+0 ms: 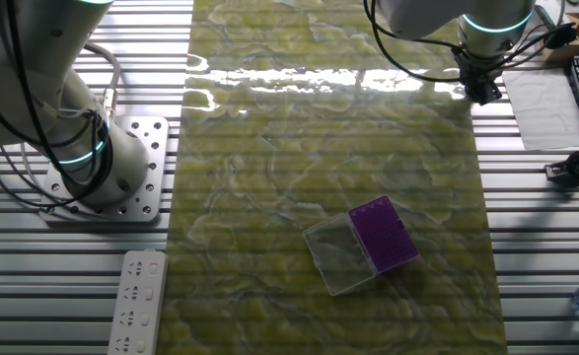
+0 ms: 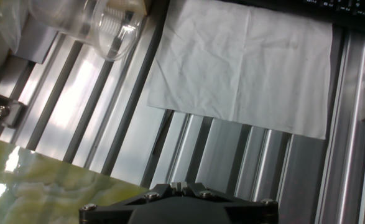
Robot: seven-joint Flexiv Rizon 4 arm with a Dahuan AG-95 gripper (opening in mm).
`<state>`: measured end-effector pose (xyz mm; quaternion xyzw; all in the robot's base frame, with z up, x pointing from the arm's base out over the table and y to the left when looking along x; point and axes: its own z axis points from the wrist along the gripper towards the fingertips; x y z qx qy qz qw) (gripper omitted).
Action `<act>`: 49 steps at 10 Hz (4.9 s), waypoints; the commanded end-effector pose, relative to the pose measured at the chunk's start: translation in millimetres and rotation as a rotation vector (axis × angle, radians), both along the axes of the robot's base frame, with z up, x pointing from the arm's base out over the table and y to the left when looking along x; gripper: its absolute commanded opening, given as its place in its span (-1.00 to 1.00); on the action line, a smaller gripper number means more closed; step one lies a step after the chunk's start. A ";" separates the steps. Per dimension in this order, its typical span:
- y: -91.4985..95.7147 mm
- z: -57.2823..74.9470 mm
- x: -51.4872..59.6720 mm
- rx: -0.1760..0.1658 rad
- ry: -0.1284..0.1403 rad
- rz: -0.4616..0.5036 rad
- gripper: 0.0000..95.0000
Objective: Insert a small pipette tip into the holder for small pipette tips
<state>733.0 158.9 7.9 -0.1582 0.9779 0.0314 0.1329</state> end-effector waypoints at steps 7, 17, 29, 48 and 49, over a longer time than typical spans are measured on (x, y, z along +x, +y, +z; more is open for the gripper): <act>-1.2 2.7 -7.0 -0.001 0.036 -0.012 -1.00; -4.7 4.0 -19.7 0.001 0.053 -0.010 -1.00; -3.9 4.4 -39.5 0.008 0.090 -0.031 -1.00; -9.1 9.7 -44.2 -0.039 0.214 -0.022 -1.00; -8.6 9.4 -44.2 -0.040 0.214 -0.020 -1.00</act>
